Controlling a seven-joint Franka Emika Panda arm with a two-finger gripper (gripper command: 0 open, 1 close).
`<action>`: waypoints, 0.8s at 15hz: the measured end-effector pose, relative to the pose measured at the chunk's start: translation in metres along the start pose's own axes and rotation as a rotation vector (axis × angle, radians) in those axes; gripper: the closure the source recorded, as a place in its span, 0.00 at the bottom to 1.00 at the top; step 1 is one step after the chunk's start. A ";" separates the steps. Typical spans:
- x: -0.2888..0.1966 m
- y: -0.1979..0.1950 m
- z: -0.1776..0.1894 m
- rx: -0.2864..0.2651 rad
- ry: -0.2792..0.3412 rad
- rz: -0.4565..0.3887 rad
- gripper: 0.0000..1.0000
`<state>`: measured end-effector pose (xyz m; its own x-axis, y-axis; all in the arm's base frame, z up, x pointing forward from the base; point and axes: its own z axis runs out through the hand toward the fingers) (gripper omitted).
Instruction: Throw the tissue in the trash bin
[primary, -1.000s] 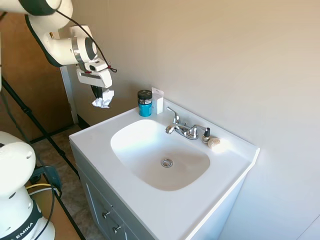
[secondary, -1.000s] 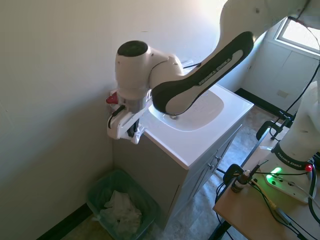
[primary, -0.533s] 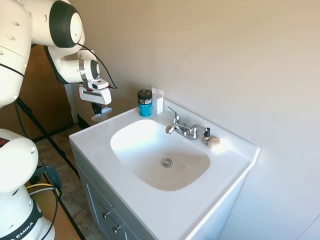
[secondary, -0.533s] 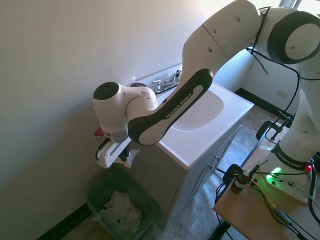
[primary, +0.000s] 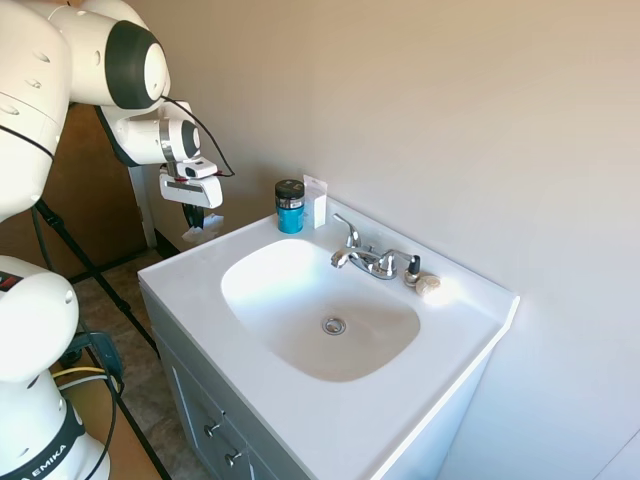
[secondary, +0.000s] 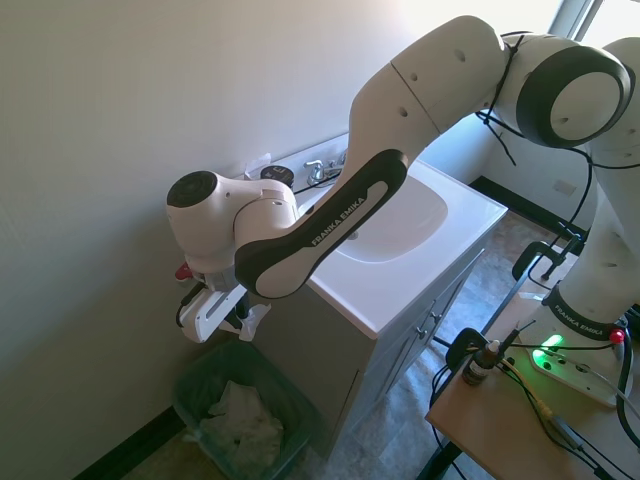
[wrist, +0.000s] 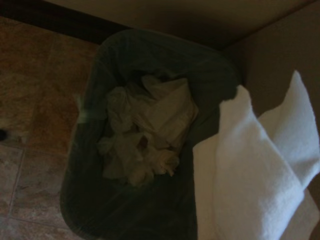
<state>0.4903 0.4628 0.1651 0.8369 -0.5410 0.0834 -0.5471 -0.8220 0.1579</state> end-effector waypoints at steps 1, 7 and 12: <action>0.001 0.000 0.000 -0.005 0.000 -0.001 0.00; 0.007 0.002 -0.003 -0.019 0.001 -0.009 0.00; 0.018 0.006 -0.049 0.018 0.033 0.005 0.00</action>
<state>0.5030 0.4565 0.2157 0.8343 -0.5388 0.1169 -0.5509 -0.8227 0.1400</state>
